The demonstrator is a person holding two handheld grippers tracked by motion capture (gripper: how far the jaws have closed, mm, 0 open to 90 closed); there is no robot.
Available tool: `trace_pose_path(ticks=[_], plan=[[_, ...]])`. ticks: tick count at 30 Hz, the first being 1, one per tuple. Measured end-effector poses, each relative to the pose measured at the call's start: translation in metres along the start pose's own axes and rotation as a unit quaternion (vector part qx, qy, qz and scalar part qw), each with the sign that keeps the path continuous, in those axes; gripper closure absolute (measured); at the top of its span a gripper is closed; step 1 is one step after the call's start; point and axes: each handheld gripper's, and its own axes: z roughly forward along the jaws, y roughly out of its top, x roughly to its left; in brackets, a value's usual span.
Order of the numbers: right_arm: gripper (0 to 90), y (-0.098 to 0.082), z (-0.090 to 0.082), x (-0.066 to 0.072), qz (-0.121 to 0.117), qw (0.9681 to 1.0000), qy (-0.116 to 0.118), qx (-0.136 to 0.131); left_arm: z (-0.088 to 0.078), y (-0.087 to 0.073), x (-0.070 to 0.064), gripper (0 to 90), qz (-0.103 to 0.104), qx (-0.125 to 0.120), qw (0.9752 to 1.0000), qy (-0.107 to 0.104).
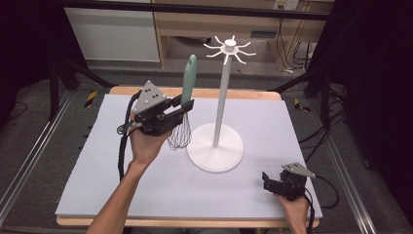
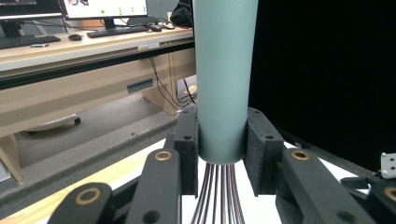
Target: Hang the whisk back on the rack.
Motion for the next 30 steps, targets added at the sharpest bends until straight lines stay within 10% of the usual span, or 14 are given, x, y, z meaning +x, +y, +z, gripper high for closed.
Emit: trace_pose_path(ticks=[30], plan=[[7.7, 0.001, 0.000, 0.000, 0.000, 1.0000, 0.001, -0.002, 0.028, 0.015, -0.002, 68.4, 0.008, 0.027, 0.9996, 0.003]])
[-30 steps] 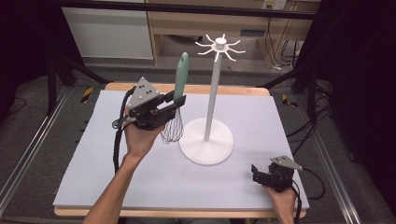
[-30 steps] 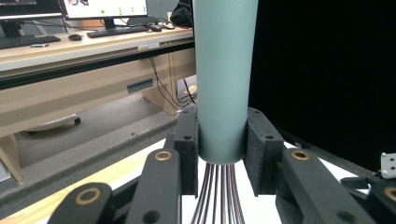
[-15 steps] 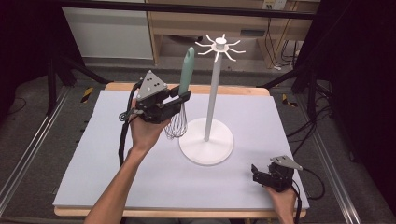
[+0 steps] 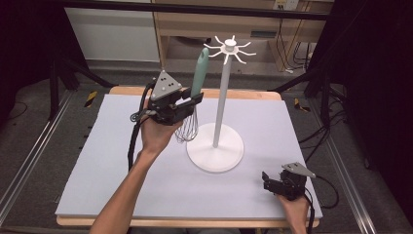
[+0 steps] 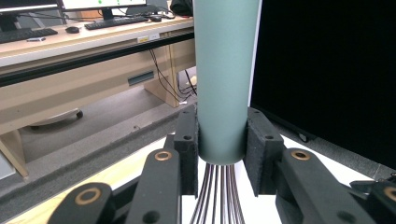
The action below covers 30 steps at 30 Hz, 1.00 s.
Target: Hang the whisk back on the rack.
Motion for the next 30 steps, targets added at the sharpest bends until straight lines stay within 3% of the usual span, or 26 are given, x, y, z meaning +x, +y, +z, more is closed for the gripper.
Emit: trace_pose_path(ticks=[18, 30], plan=[[7.7, 0.000, 0.000, 0.000, 0.002, 1.0000, 0.002, 0.000, 0.017, 0.002, -0.005, 68.4, 0.004, 0.008, 1.0000, 0.002], [7.7, 0.000, 0.000, 0.000, -0.001, 1.0000, 0.001, 0.002, 0.027, -0.002, -0.009, 68.4, -0.006, 0.001, 1.0000, -0.003]])
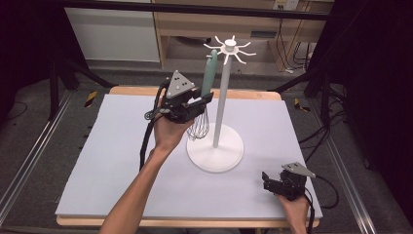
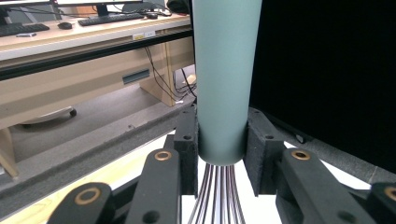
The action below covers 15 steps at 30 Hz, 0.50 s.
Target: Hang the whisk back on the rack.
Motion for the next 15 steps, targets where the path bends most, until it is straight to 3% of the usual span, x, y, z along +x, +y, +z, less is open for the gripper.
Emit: trace_pose_path(ticks=[7, 15], plan=[[7.7, -0.0001, 0.0000, -0.0001, 0.000, 1.0000, 0.001, 0.000, 0.0051, -0.0047, -0.0003, 68.3, 0.000, -0.017, 0.9998, 0.010], [7.7, -0.0003, 0.0002, -0.0002, -0.001, 1.0000, 0.002, 0.000, 0.0098, -0.0083, -0.0003, 68.0, -0.007, -0.032, 0.9995, 0.005]])
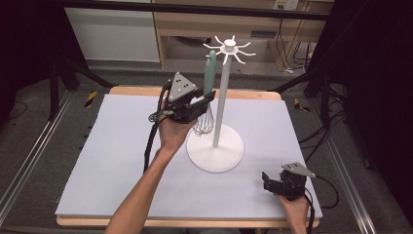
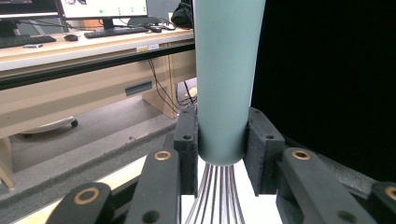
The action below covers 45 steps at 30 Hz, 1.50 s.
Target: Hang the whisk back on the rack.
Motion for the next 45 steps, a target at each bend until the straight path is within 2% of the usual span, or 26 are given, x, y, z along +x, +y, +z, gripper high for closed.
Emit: trace_pose_path(ticks=[5, 8, 11, 18, 23, 26, 29, 32, 45], plan=[[7.7, 0.000, 0.000, 0.000, 0.001, 1.0000, 0.001, 0.001, 0.003, -0.002, 0.001, 67.8, -0.010, -0.010, 0.9998, -0.010], [7.7, 0.000, 0.000, 0.001, 0.001, 1.0000, 0.000, 0.000, 0.004, -0.003, 0.000, 67.5, -0.010, -0.013, 0.9998, -0.008], [7.7, 0.000, 0.000, 0.000, 0.001, 1.0000, 0.001, 0.001, 0.003, -0.003, 0.001, 64.5, -0.015, -0.017, 0.9997, -0.013], [7.7, 0.000, 0.000, 0.001, 0.001, 1.0000, -0.001, 0.001, -0.006, -0.006, 0.001, 55.3, -0.002, -0.017, 0.9998, -0.005], [7.7, 0.000, 0.000, 0.000, 0.001, 1.0000, -0.002, 0.002, -0.018, -0.011, 0.001, 47.8, 0.005, -0.009, 0.9998, -0.019], [7.7, -0.001, 0.000, 0.000, 0.002, 1.0000, -0.003, 0.001, -0.024, -0.014, 0.001, 45.0, 0.011, -0.006, 0.9997, -0.021], [7.7, -0.001, 0.000, 0.000, 0.000, 1.0000, -0.003, 0.002, -0.032, -0.021, 0.002, 42.6, 0.014, -0.006, 0.9997, -0.021], [7.7, -0.001, 0.000, 0.000, 0.001, 1.0000, -0.003, 0.002, -0.037, -0.029, 0.004, 40.8, 0.007, -0.003, 0.9996, -0.027], [7.7, -0.001, 0.000, 0.000, 0.001, 1.0000, -0.004, 0.003, -0.058, -0.065, 0.010, 39.9, 0.006, 0.026, 0.9995, -0.017]])
